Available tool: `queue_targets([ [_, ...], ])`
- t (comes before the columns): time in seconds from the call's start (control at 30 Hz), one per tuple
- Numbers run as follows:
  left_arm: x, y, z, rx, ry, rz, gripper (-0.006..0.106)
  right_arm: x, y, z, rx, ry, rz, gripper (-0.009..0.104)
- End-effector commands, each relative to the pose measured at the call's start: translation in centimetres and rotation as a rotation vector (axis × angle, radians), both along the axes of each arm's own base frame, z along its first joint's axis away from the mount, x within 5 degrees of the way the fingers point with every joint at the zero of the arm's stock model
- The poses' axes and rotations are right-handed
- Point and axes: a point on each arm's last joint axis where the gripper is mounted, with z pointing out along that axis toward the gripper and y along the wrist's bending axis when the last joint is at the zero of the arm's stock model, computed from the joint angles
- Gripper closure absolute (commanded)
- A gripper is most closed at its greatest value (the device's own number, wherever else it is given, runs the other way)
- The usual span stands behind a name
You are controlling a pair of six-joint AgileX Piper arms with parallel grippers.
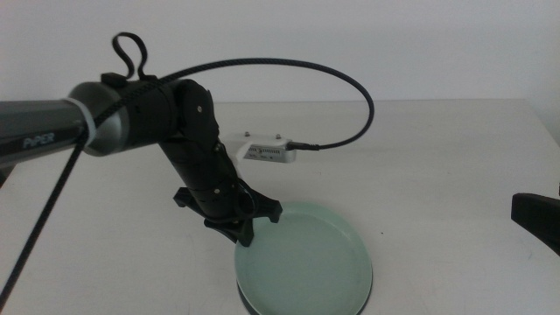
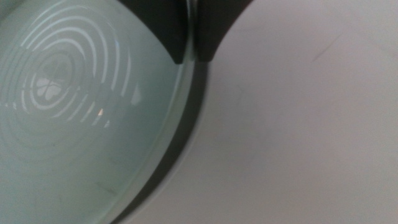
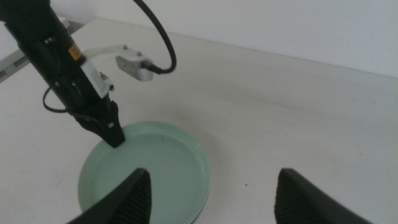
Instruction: Stack the three bowls on top of each other.
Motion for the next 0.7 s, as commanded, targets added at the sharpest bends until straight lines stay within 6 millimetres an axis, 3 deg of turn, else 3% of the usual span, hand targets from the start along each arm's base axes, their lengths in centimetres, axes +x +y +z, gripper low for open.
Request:
queue_targets([
  [0.0,0.0,-0.8,2.6,-0.071,-0.077,0.017,0.082,0.2,-0.1,1.4,0.036,-0.091,-0.011,0.044],
  [0.1,0.0,-0.8,2.7,-0.072,-0.079,0.010,0.052,0.2,-0.1,1.4,0.036,-0.091,-0.011,0.044],
  [0.23,-0.1,0.4,4.0,-0.055,-0.114,0.002,-0.001,0.2,-0.1,1.4,0.036,-0.091,-0.011,0.044],
  [0.37,-0.1,2.9,7.3,-0.065,-0.212,0.047,-0.004,0.2,-0.1,1.4,0.036,-0.091,-0.011,0.044],
  [0.53,-0.3,8.4,11.7,-0.024,-0.373,0.174,-0.004,0.2,-0.1,1.4,0.036,-0.091,-0.011,0.044],
  [0.57,-0.8,10.3,13.3,-0.032,-0.423,0.229,-0.004,0.2,-0.1,1.4,0.036,-0.091,-0.011,0.044],
  [0.67,-1.5,13.1,15.5,-0.016,-0.516,0.305,-0.004,0.2,-0.1,1.4,0.036,-0.091,-0.011,0.044],
])
